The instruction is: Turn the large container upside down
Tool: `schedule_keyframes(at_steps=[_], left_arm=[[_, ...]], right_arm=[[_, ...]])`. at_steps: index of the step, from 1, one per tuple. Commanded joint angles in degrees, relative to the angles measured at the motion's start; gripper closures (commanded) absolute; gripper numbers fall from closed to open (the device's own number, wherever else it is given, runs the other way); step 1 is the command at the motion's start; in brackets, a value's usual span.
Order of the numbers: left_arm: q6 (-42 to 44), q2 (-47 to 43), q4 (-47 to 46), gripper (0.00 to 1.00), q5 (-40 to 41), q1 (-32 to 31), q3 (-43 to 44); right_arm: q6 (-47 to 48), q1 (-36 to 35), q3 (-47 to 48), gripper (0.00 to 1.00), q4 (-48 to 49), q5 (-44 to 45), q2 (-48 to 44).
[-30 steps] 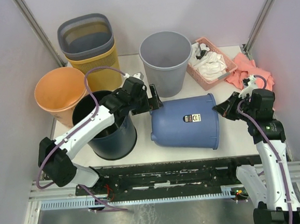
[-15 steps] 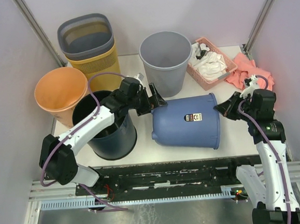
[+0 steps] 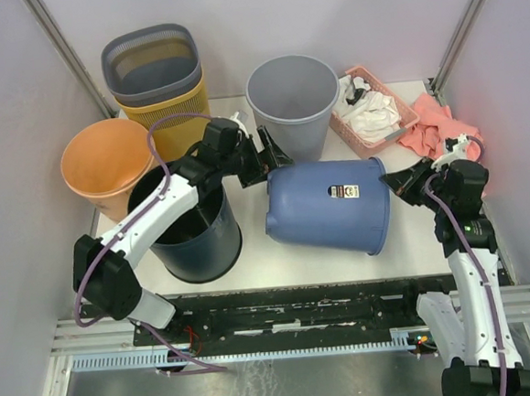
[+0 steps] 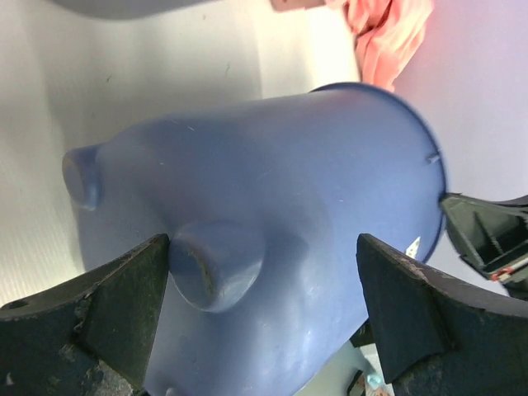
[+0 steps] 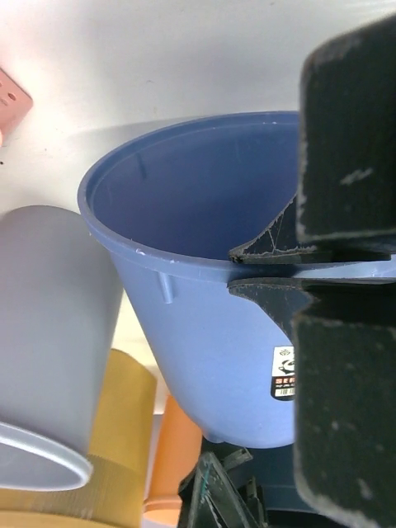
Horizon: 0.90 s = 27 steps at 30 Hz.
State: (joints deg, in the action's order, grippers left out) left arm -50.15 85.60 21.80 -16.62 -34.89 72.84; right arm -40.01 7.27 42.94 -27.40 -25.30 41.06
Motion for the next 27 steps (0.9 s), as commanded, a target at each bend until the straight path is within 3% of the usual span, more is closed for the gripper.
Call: schedule_keyframes(at_steps=[1, 8, 15, 23, 27], left_arm=[[-5.3, 0.1, -9.8, 0.05, -12.0, -2.5, 10.5], [-5.2, 3.9, -9.4, 0.05, -11.8, -2.5, 20.1], [-7.5, 6.9, -13.3, 0.06, -13.6, -4.5, 22.1], [-5.9, 10.4, -14.8, 0.06, -14.6, -10.1, 20.6], [-2.9, 10.3, -11.8, 0.05, -13.6, -10.3, 22.3]], right_arm=[[-11.0, -1.4, -6.5, 0.98, -0.7, -3.7, 1.9], [-20.9, -1.6, -10.4, 0.98, 7.7, -5.0, 2.3], [-24.3, -1.8, -16.3, 0.96, 10.6, -3.8, 2.1], [-19.2, -1.8, -18.7, 0.87, 10.9, 2.2, 6.1], [-16.5, -1.8, -17.3, 0.72, 12.9, 4.6, 12.0]])
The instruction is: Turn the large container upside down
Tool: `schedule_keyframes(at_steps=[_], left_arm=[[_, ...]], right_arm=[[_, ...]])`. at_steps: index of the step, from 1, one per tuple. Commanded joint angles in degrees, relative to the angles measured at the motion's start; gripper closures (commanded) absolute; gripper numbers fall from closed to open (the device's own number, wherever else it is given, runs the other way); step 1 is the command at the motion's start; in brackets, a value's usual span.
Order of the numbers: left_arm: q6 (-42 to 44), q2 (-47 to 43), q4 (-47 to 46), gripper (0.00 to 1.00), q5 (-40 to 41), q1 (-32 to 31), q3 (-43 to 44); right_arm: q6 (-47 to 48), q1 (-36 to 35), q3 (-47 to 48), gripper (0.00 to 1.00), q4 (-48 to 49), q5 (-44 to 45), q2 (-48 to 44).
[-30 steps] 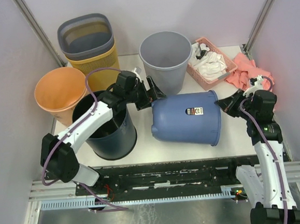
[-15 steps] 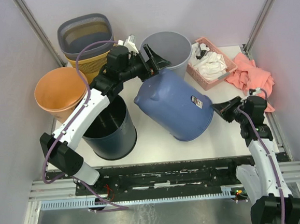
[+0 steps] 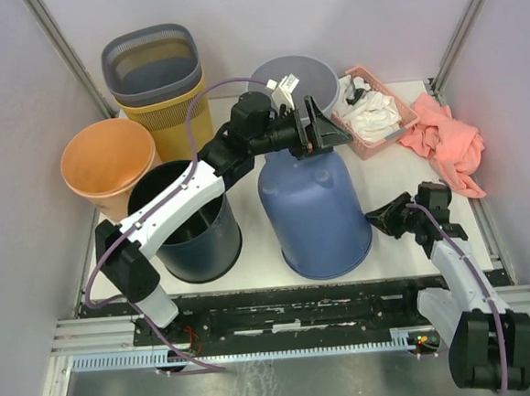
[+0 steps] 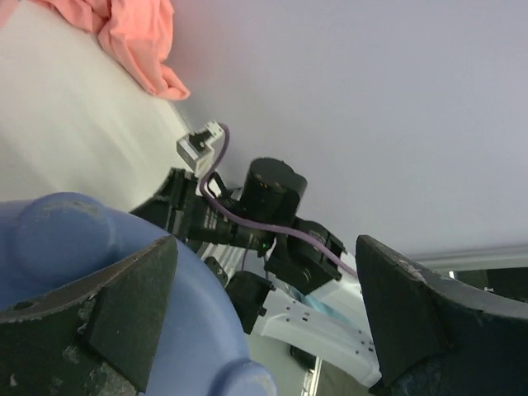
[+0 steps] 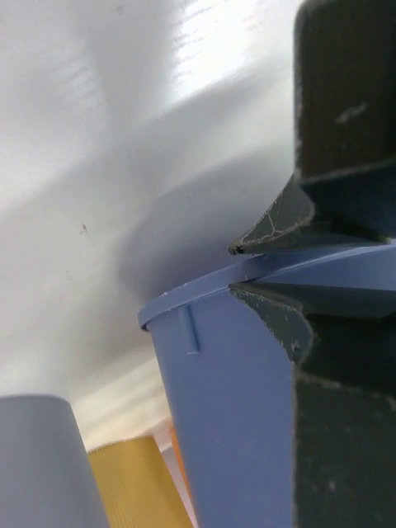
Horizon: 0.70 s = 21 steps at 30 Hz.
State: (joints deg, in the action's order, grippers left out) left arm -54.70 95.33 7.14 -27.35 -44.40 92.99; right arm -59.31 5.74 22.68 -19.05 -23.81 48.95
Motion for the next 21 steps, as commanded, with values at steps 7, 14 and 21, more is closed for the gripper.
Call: schedule_keyframes(at_steps=[7, 14, 21], left_arm=[[12.6, -0.9, 17.1, 0.01, 1.6, 1.1, 11.5], [22.8, -10.0, 28.5, 0.01, 8.6, 6.7, 8.2], [36.4, -24.8, 36.2, 0.01, 10.3, 5.4, -7.0]], right_arm=[[9.9, -0.2, 13.0, 0.37, -1.7, 7.0, 12.5], [22.9, 0.1, 29.8, 0.13, -21.6, 19.6, 11.0], [32.7, 0.0, 43.2, 0.12, -26.0, 12.1, 0.8]])
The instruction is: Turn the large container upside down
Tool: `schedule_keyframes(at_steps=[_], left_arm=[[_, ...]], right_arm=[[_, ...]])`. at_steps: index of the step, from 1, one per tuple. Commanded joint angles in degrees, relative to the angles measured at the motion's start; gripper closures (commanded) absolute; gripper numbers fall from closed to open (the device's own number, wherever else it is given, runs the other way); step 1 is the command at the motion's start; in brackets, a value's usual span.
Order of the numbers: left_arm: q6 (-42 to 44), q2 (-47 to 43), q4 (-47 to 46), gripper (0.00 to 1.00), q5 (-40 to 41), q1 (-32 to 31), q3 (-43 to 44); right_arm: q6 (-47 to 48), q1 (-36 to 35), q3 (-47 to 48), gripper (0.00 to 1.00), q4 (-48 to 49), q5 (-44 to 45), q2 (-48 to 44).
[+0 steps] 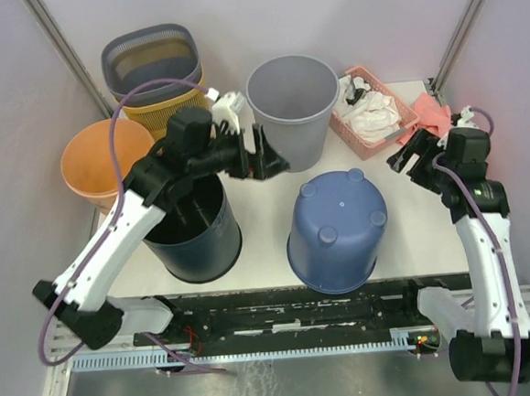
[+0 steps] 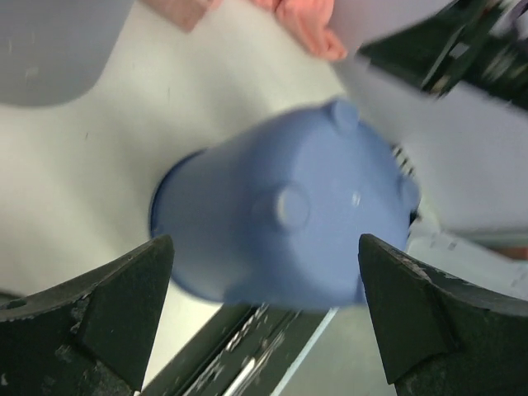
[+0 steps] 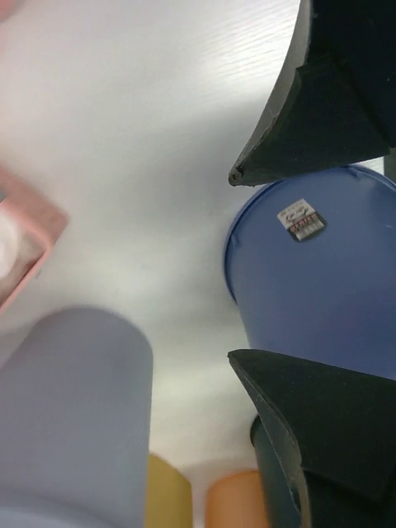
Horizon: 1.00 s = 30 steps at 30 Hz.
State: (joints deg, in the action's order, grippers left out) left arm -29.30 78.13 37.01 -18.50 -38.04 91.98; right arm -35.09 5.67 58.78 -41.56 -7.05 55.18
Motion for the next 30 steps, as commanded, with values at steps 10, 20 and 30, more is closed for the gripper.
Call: schedule_keyframes(at_steps=[10, 20, 30], left_arm=[[10.9, -15.7, -2.5, 0.01, 11.7, -24.9, -22.4], [12.1, -6.1, -13.8, 0.01, 15.6, -30.4, -24.5], [15.4, 17.6, -24.8, 0.01, 5.0, -30.4, -1.9]], right_arm=[[11.2, -2.3, 11.4, 0.08, -14.1, -19.5, -13.4], [7.7, -3.1, 12.9, 0.05, -16.6, -13.5, -17.7], [13.7, -3.1, 25.4, 0.04, -18.7, -2.9, -11.9]])
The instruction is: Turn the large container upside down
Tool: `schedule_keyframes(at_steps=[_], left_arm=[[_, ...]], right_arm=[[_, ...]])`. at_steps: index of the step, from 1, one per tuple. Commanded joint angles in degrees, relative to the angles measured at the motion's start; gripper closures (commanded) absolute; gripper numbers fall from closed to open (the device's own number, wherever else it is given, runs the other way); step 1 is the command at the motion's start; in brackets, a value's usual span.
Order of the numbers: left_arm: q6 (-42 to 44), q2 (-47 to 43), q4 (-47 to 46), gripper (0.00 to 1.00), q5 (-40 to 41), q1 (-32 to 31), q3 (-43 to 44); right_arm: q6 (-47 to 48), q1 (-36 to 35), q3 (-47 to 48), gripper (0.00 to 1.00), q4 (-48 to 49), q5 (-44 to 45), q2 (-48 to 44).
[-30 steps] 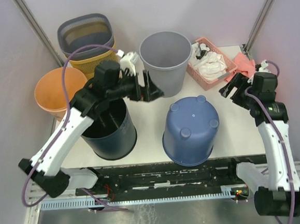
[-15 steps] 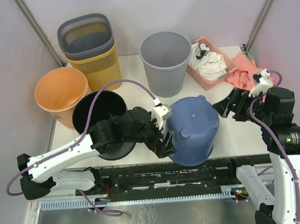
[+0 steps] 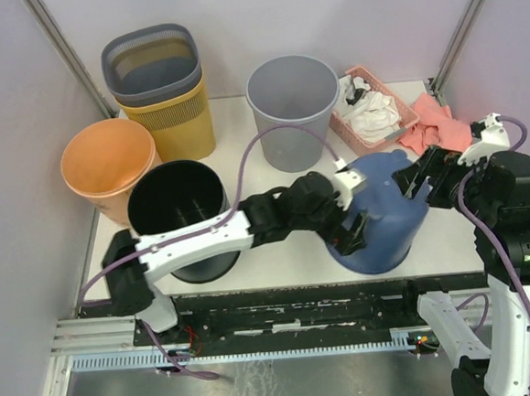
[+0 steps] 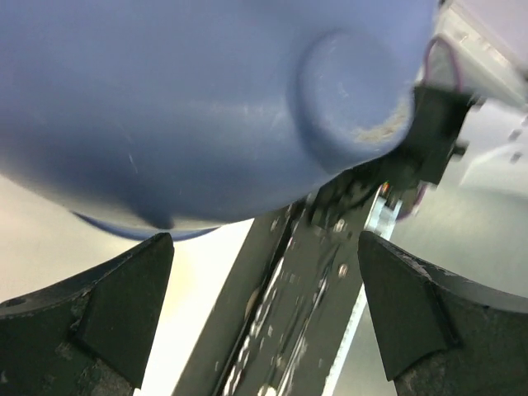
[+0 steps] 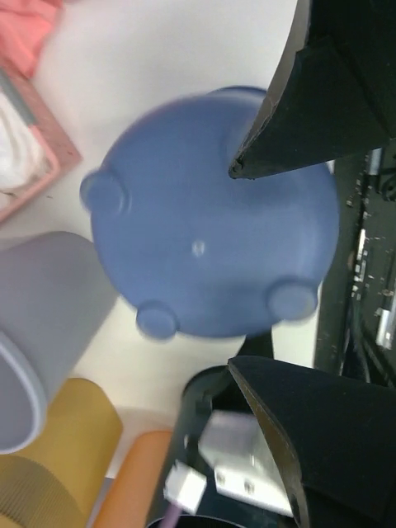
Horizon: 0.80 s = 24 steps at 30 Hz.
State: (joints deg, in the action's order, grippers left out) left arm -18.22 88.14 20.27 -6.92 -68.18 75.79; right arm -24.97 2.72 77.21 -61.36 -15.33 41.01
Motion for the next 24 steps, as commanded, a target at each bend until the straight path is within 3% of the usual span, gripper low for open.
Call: schedule_keyframes(at_steps=[1, 3, 7, 11, 16, 18, 20, 24], left_arm=[[5.7, 9.8, -4.0, 0.01, -7.3, -0.2, 18.8], [7.7, 10.6, 2.0, 0.01, -5.5, -0.3, 23.0], [8.7, 0.1, 9.3, 0.01, 2.9, 0.6, 17.4], [4.1, -10.8, 20.0, 0.01, 9.8, 2.7, 16.5], [-3.0, -20.9, 32.7, 0.01, 26.6, 2.8, 20.1], [-7.4, -23.8, 36.1, 0.01, 38.0, 2.9, 21.0], [-11.2, -26.2, 37.8, 0.01, 44.5, 2.9, 20.7], [-13.0, -28.7, 35.6, 0.01, 46.5, 3.0, 18.7]], right_arm=[[4.2, -0.1, 8.5, 0.03, 0.6, 5.9, 3.0], [5.9, -0.2, 11.5, 0.02, -0.6, 6.3, 4.1], [9.1, -2.5, 14.0, 0.01, -0.5, 2.8, 5.5], [9.6, -4.1, 13.6, 0.0, 1.9, -3.0, 8.7], [6.3, -7.0, 12.4, 0.01, 5.1, -10.1, 14.7], [6.2, -11.6, 11.4, 0.01, 5.2, -5.1, 16.1], [6.4, -19.3, 10.8, 0.01, 3.9, 2.3, 18.5], [6.7, -32.9, 9.9, 0.01, 0.2, 16.6, 26.9]])
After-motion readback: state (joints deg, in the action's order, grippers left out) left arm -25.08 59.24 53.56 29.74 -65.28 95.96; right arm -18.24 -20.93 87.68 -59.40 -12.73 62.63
